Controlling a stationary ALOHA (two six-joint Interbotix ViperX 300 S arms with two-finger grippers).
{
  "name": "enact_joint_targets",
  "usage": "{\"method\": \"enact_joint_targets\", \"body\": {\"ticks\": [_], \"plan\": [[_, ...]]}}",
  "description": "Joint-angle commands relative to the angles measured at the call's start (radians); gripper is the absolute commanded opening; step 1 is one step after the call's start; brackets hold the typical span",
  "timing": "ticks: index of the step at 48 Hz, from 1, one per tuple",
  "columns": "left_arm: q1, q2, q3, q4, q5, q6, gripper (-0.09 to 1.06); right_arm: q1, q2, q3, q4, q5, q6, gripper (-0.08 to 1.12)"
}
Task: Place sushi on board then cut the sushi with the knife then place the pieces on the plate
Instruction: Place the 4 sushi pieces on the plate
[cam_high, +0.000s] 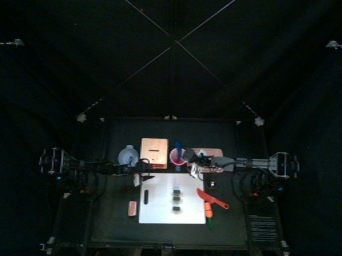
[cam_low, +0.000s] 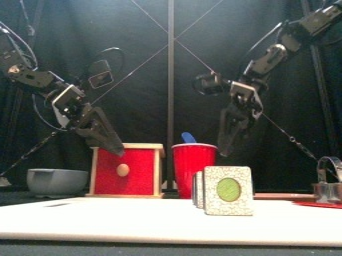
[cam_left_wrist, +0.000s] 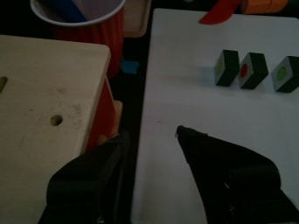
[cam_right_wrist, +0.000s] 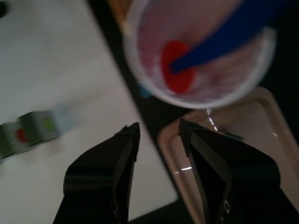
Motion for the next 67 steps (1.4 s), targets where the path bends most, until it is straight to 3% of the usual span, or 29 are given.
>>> {"method": "enact_joint_targets", "body": {"ticks": [1,20,67], "plan": [[0.003,-0.005,-0.009,-0.002,0.006,-0.003,0.85,0.107,0.012,-0.055,-0.015,-0.015,0.012,0.78],[0.003,-0.005,-0.015,-0.002,0.017,-0.002,0.85,0.252,0.158,-0.144,-0.009,-0.018,0.012,0.78],[0.008,-0.005,0.002,-0.002,0.017,-0.002,0.85,0.252,0.293,-0.179,0.046,-0.052,0.014,0.77]]}}
